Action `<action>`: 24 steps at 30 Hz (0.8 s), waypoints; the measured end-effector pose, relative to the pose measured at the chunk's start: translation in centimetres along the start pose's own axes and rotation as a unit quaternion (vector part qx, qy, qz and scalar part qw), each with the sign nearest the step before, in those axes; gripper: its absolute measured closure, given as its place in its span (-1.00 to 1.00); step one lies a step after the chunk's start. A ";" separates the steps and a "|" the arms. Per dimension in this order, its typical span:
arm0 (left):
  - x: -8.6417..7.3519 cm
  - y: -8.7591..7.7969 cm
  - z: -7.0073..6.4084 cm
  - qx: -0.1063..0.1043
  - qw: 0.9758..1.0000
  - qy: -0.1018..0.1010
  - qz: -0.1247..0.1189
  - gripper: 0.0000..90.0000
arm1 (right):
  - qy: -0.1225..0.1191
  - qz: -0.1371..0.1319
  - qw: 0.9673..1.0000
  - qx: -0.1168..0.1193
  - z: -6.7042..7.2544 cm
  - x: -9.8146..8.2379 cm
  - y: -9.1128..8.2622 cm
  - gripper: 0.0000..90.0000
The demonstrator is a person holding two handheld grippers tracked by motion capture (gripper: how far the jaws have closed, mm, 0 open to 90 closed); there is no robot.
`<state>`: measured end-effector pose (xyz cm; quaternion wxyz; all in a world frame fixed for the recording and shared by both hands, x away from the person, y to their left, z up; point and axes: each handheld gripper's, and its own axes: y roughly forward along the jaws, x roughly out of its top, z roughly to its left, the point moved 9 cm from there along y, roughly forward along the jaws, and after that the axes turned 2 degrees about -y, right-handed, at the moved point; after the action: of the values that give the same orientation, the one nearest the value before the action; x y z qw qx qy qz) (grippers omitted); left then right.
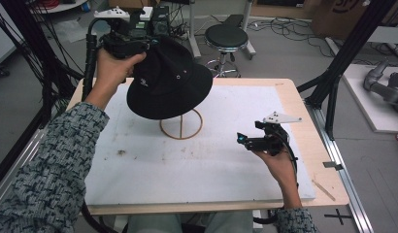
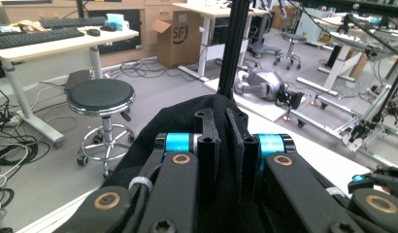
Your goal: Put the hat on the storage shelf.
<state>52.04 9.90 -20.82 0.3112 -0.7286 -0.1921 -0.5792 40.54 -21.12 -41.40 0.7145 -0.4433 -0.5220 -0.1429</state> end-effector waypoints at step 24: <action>-2.4 2.4 -1.7 -0.021 0.999 0.017 0.026 0.84 | 0.000 0.000 1.000 -0.003 -0.3 -0.1 -0.1 -0.74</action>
<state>51.74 7.16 -23.44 0.3141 -0.7296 -0.1561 -0.5871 40.60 -21.40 -41.42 0.7135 -0.4452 -0.5214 -0.1444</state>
